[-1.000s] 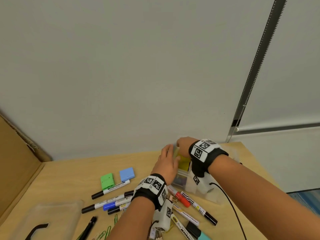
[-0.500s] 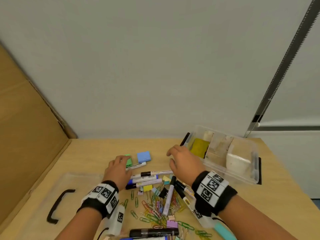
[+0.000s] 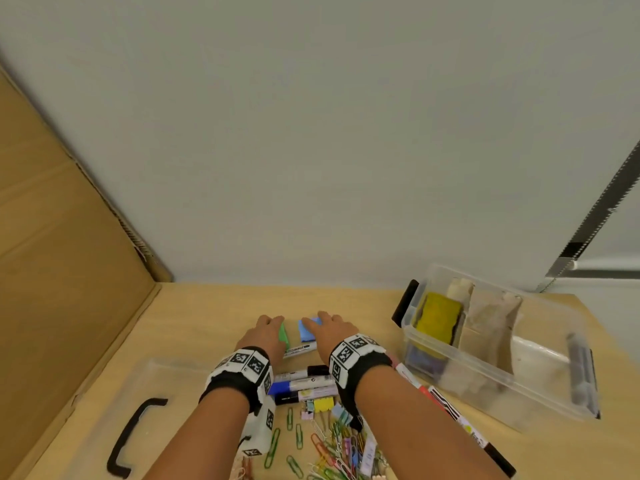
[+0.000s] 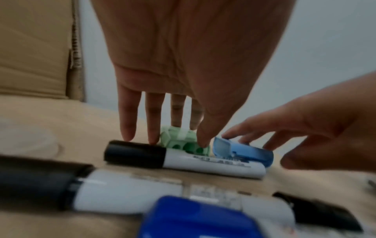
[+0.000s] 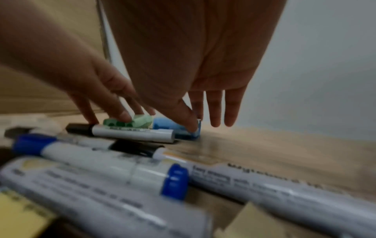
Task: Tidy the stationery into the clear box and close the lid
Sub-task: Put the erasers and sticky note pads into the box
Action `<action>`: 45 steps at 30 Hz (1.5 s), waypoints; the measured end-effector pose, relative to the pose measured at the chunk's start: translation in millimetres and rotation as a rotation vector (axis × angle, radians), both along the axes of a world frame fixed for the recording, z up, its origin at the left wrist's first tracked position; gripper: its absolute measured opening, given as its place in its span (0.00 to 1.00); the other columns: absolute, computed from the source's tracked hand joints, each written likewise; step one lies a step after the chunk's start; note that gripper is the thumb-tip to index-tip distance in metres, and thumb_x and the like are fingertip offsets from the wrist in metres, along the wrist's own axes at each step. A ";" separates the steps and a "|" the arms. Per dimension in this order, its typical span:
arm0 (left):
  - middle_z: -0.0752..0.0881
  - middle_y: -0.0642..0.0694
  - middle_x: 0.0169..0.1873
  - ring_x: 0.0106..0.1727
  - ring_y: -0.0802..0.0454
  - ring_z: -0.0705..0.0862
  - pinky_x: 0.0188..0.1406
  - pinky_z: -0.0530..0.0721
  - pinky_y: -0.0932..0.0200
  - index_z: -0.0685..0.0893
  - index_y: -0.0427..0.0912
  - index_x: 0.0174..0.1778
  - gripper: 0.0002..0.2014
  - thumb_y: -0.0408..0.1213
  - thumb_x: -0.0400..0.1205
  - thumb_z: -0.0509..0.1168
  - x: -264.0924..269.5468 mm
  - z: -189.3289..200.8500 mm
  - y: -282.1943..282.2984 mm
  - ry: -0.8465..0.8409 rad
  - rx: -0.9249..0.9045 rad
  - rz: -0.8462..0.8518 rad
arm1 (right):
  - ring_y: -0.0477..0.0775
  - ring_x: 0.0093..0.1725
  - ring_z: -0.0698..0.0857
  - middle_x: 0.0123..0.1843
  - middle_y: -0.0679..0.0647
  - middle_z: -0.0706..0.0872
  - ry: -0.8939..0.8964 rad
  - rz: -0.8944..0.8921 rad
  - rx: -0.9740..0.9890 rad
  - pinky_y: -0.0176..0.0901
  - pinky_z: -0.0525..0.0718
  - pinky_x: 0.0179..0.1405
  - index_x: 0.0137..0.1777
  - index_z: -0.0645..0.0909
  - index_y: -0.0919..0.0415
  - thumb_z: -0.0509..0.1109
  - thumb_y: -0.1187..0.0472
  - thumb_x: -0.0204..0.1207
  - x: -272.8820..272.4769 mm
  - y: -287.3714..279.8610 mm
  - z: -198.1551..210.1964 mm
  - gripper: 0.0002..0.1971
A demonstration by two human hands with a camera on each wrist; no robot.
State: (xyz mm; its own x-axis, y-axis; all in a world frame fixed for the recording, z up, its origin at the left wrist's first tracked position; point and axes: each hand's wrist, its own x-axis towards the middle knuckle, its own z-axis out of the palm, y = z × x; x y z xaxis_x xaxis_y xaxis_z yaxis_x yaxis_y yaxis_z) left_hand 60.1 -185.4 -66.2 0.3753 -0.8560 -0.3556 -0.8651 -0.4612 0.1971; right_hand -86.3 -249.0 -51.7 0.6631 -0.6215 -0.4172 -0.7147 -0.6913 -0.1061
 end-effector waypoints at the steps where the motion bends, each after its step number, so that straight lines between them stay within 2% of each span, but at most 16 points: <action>1: 0.64 0.45 0.77 0.66 0.42 0.79 0.64 0.80 0.49 0.59 0.51 0.81 0.29 0.40 0.83 0.59 2.0 -0.5 -2.9 0.012 -0.006 0.009 | 0.69 0.76 0.63 0.81 0.64 0.59 -0.008 0.004 -0.021 0.61 0.71 0.70 0.83 0.52 0.52 0.61 0.68 0.79 3.0 -1.7 -1.2 0.34; 4: 0.66 0.45 0.74 0.62 0.42 0.82 0.61 0.82 0.51 0.62 0.51 0.79 0.28 0.42 0.82 0.60 5.3 -1.3 -8.3 -0.001 0.007 0.015 | 0.67 0.69 0.70 0.72 0.64 0.68 -0.051 -0.018 -0.020 0.58 0.76 0.62 0.78 0.63 0.57 0.62 0.67 0.80 7.7 -4.7 -1.3 0.27; 7: 0.68 0.43 0.70 0.57 0.41 0.83 0.57 0.83 0.51 0.67 0.50 0.75 0.24 0.42 0.82 0.62 4.4 -1.0 -10.2 -0.023 0.025 0.039 | 0.66 0.67 0.72 0.69 0.64 0.70 -0.045 -0.047 -0.014 0.56 0.77 0.60 0.71 0.72 0.64 0.63 0.66 0.80 9.0 -2.7 2.1 0.19; 10: 0.67 0.43 0.67 0.54 0.42 0.84 0.57 0.84 0.49 0.70 0.49 0.71 0.22 0.42 0.80 0.63 1.6 3.2 -9.1 -0.027 0.044 0.062 | 0.69 0.69 0.71 0.76 0.64 0.65 -0.105 -0.038 0.033 0.59 0.77 0.63 0.79 0.61 0.59 0.65 0.69 0.78 7.3 0.5 1.2 0.30; 12: 0.67 0.43 0.66 0.53 0.42 0.84 0.57 0.85 0.49 0.71 0.49 0.69 0.21 0.43 0.80 0.63 0.1 5.4 -7.9 -0.016 0.042 0.054 | 0.72 0.74 0.66 0.83 0.62 0.53 -0.105 0.035 0.103 0.63 0.75 0.68 0.83 0.51 0.49 0.65 0.70 0.77 8.3 2.1 -0.1 0.39; 14: 0.68 0.43 0.66 0.54 0.44 0.83 0.57 0.85 0.50 0.72 0.48 0.67 0.20 0.43 0.79 0.63 -1.7 5.9 -5.9 -0.005 0.038 0.050 | 0.73 0.75 0.65 0.85 0.61 0.47 -0.097 0.075 0.131 0.63 0.74 0.69 0.83 0.51 0.47 0.63 0.69 0.79 10.2 6.6 -0.1 0.37; 18: 0.68 0.43 0.66 0.56 0.42 0.83 0.55 0.84 0.53 0.69 0.49 0.69 0.26 0.42 0.76 0.70 -2.0 3.7 -3.5 0.010 0.008 0.073 | 0.71 0.65 0.72 0.75 0.65 0.61 -0.180 0.016 0.051 0.61 0.77 0.59 0.74 0.66 0.58 0.61 0.71 0.78 14.6 14.6 2.6 0.24; 20: 0.71 0.43 0.66 0.58 0.42 0.83 0.56 0.84 0.52 0.67 0.49 0.69 0.30 0.41 0.74 0.72 -1.2 4.2 -3.3 0.020 0.006 0.055 | 0.70 0.63 0.73 0.71 0.65 0.64 -0.204 0.005 0.014 0.59 0.76 0.53 0.69 0.67 0.59 0.64 0.70 0.78 18.3 15.7 2.4 0.21; 24: 0.75 0.44 0.63 0.56 0.42 0.83 0.55 0.84 0.51 0.67 0.49 0.66 0.30 0.41 0.72 0.74 -1.6 9.5 -1.4 0.021 0.022 0.017 | 0.72 0.62 0.76 0.72 0.65 0.62 -0.186 -0.038 0.010 0.60 0.78 0.53 0.71 0.65 0.58 0.72 0.66 0.74 21.9 12.1 0.3 0.28; 28: 0.71 0.42 0.63 0.56 0.42 0.83 0.55 0.83 0.53 0.70 0.44 0.65 0.21 0.39 0.79 0.69 -2.8 12.8 8.2 0.084 -0.066 0.051 | 0.71 0.57 0.79 0.68 0.63 0.64 -0.222 -0.125 0.043 0.58 0.81 0.50 0.68 0.63 0.56 0.77 0.59 0.70 10.3 10.2 0.9 0.31; 32: 0.75 0.42 0.60 0.54 0.44 0.82 0.55 0.81 0.53 0.73 0.44 0.59 0.11 0.37 0.83 0.63 -1.4 18.7 23.5 0.196 -0.272 0.070 | 0.61 0.46 0.79 0.57 0.59 0.72 -0.527 -0.293 0.314 0.49 0.80 0.37 0.63 0.60 0.55 0.76 0.55 0.71 -18.4 12.2 25.3 0.29; 35: 0.82 0.42 0.54 0.49 0.46 0.82 0.46 0.80 0.56 0.72 0.47 0.56 0.08 0.37 0.83 0.63 -6.9 29.9 37.7 0.314 -0.439 0.075 | 0.61 0.48 0.84 0.58 0.63 0.78 -0.959 -0.564 0.730 0.48 0.86 0.46 0.66 0.62 0.57 0.71 0.60 0.75 -51.8 23.5 53.9 0.24; 37: 0.83 0.42 0.51 0.46 0.47 0.83 0.43 0.82 0.55 0.72 0.48 0.57 0.08 0.37 0.84 0.62 -13.1 37.1 47.4 0.376 -0.551 0.049 | 0.60 0.46 0.85 0.56 0.64 0.79 -1.307 -0.731 1.095 0.47 0.86 0.47 0.66 0.68 0.62 0.66 0.64 0.79 -76.0 30.7 71.2 0.17; 40: 0.83 0.45 0.51 0.47 0.49 0.84 0.47 0.87 0.49 0.71 0.52 0.58 0.09 0.39 0.84 0.62 -22.8 44.6 59.7 0.432 -0.654 0.015 | 0.62 0.46 0.85 0.59 0.68 0.78 -1.701 -0.785 1.426 0.47 0.87 0.44 0.70 0.70 0.70 0.63 0.60 0.77 -114.2 31.3 89.1 0.23; 42: 0.82 0.47 0.51 0.48 0.49 0.85 0.48 0.88 0.49 0.71 0.53 0.58 0.09 0.40 0.84 0.61 -28.9 47.4 65.4 0.446 -0.674 0.012 | 0.62 0.47 0.86 0.61 0.70 0.77 -1.801 -0.808 1.394 0.46 0.88 0.44 0.71 0.69 0.71 0.61 0.61 0.79 -131.5 28.3 100.6 0.23; 45: 0.80 0.48 0.54 0.51 0.50 0.84 0.50 0.87 0.48 0.70 0.53 0.60 0.10 0.41 0.84 0.60 -36.0 50.6 71.3 0.463 -0.692 0.016 | 0.62 0.49 0.87 0.62 0.72 0.79 -1.659 -0.889 0.978 0.46 0.89 0.49 0.66 0.71 0.71 0.60 0.69 0.81 -148.6 16.9 116.2 0.15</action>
State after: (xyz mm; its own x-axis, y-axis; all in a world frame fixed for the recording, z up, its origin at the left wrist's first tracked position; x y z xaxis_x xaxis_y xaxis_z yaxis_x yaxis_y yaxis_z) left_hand 24.0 -114.1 -15.6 0.3347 -0.9337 0.1273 -0.6209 -0.1169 0.7751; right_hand -234.9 -232.1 64.5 0.3881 -0.8994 -0.2009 0.3770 0.3539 -0.8559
